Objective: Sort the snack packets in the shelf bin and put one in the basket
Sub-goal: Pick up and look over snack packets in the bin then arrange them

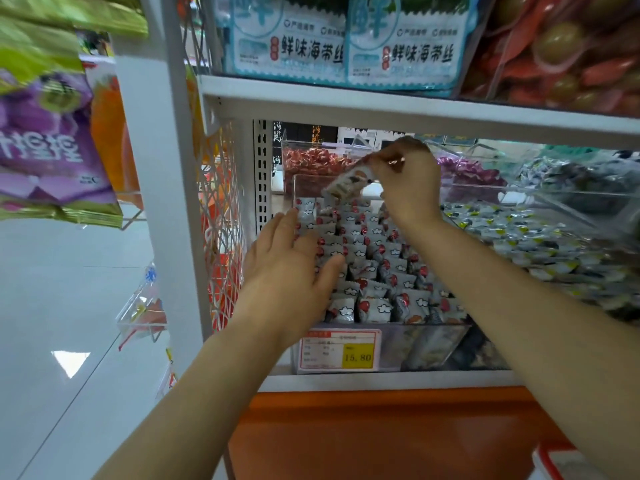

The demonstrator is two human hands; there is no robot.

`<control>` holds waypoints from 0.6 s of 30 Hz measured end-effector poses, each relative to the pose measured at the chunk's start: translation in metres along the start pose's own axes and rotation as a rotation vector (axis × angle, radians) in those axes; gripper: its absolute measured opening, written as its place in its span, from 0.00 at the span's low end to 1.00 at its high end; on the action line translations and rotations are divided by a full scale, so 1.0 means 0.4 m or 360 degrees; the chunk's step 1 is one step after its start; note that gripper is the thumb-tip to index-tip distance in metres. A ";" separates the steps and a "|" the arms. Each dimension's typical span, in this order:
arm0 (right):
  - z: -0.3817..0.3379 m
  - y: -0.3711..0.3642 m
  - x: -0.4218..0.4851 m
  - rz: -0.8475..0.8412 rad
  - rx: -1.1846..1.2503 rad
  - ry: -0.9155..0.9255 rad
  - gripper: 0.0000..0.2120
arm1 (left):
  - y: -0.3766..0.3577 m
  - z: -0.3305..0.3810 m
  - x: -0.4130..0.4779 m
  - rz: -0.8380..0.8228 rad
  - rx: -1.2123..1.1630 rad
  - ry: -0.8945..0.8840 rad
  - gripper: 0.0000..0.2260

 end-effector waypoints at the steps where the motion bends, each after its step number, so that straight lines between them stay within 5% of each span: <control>1: -0.001 0.036 -0.026 0.0059 0.0116 -0.0069 0.04 | 0.009 0.004 -0.006 0.0039 0.0009 -0.0005 0.25; 7: 0.008 0.181 -0.217 0.0074 0.0680 -0.0505 0.07 | 0.091 0.036 -0.059 0.0402 -0.0104 0.0012 0.20; 13: 0.025 0.210 -0.340 0.0006 0.1283 -0.0933 0.08 | 0.049 0.079 -0.093 0.0072 -0.0807 0.0118 0.15; 18: 0.036 0.234 -0.369 0.0025 0.1380 -0.1056 0.07 | 0.022 0.086 -0.115 -0.0156 -0.1499 0.0322 0.11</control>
Point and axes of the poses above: each hand's wrist, its own x-axis towards the middle knuckle, its own y-axis out of the back of the hand, z = x × y, the point moved 8 cm from there along x, towards the middle knuckle, and after that the axes turned 5 degrees about x, right-handed, at the moved point
